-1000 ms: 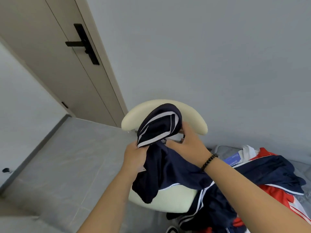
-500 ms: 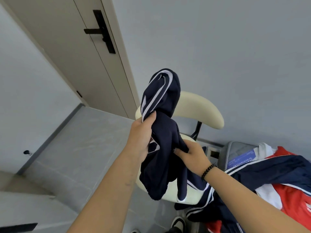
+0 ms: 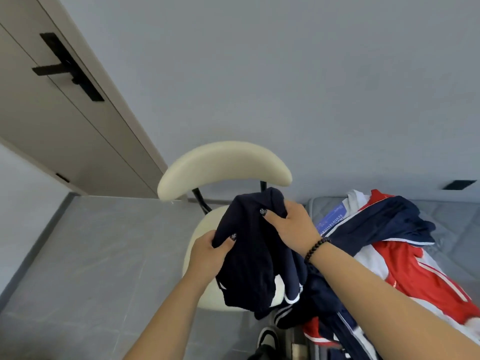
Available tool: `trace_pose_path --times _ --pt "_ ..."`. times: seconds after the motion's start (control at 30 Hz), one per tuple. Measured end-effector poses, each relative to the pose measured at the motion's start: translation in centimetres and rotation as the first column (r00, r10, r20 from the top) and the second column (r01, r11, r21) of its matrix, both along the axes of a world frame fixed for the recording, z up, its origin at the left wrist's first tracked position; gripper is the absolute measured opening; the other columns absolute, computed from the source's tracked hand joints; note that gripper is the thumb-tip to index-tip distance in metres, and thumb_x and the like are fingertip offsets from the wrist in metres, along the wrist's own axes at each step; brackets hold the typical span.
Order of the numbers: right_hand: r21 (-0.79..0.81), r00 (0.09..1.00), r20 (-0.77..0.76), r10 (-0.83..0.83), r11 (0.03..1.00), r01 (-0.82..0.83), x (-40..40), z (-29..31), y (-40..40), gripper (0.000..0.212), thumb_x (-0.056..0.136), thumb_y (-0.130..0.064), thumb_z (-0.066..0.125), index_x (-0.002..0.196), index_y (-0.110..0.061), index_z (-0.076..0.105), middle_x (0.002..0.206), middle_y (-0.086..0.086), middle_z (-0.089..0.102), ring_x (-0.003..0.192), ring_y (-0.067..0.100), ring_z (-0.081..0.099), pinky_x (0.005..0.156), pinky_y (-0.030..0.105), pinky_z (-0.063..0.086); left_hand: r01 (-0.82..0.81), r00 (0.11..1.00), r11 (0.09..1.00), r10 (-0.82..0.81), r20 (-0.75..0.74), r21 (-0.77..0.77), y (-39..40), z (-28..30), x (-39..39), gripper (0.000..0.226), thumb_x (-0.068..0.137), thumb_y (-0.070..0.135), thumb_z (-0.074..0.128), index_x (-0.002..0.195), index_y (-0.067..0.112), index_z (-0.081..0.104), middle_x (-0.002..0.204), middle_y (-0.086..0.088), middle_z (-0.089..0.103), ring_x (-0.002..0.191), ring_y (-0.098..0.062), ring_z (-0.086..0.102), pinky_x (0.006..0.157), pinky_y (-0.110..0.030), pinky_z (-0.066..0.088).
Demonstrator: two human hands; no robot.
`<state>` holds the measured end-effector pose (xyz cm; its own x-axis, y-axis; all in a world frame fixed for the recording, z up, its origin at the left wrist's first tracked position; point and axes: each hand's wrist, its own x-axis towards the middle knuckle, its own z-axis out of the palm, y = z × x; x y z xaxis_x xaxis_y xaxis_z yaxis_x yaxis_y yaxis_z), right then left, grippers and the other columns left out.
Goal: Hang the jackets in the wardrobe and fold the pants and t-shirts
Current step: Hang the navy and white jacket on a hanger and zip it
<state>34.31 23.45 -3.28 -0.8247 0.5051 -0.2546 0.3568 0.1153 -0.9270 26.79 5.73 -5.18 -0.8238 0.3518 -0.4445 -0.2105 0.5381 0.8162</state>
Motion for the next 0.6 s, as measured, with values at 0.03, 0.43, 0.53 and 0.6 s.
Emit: trace_pose_path --times 0.03,0.43,0.53,0.6 --pt "0.003 0.999 0.05 0.005 1.0 -0.005 0.7 -1.0 0.5 0.025 0.09 -0.02 0.061 0.075 -0.003 0.05 0.067 0.01 0.048 0.061 0.019 0.045 0.058 0.03 0.038 -0.043 0.999 0.999 0.043 -0.001 0.005 0.5 -0.2 -0.1 0.012 0.09 0.028 0.066 0.09 0.017 0.07 0.089 0.0 0.073 0.085 -0.021 0.07 0.08 -0.042 0.058" --pt "-0.187 0.838 0.514 -0.181 0.93 0.316 14.6 -15.1 5.7 0.029 0.084 -0.005 0.062 0.111 -0.012 0.055 0.084 -0.001 0.065 0.072 0.014 0.055 0.072 0.027 0.042 -0.171 0.985 0.973 0.169 -0.031 -0.153 5.4 -6.1 -0.2 0.015 0.089 0.008 0.055 0.089 0.023 0.058 0.086 0.001 0.067 0.081 -0.022 0.063 0.078 -0.04 0.051" --pt "-0.204 0.804 0.551 -0.224 0.898 0.39 16.9 -17.6 6.7 0.022 0.083 -0.008 0.063 0.104 -0.015 0.058 0.079 0.002 0.064 0.069 0.015 0.054 0.071 0.029 0.043 -0.014 0.998 0.976 0.026 0.053 -0.215 7.8 -8.6 2.0 0.021 0.086 0.0 0.053 0.082 0.02 0.055 0.083 0.004 0.063 0.074 -0.011 0.059 0.076 -0.032 0.043" --pt "-0.21 0.791 0.556 -0.255 0.878 0.43 18.0 -18.9 7.2 0.018 0.085 -0.008 0.061 0.101 -0.015 0.059 0.078 0.004 0.064 0.069 0.016 0.056 0.068 0.027 0.043 0.056 0.993 0.973 -0.03 0.117 -0.222 9.3 -10.6 3.8 0.02 0.086 0.001 0.054 0.092 0.019 0.059 0.093 0.008 0.061 0.088 -0.012 0.058 0.087 -0.033 0.046"
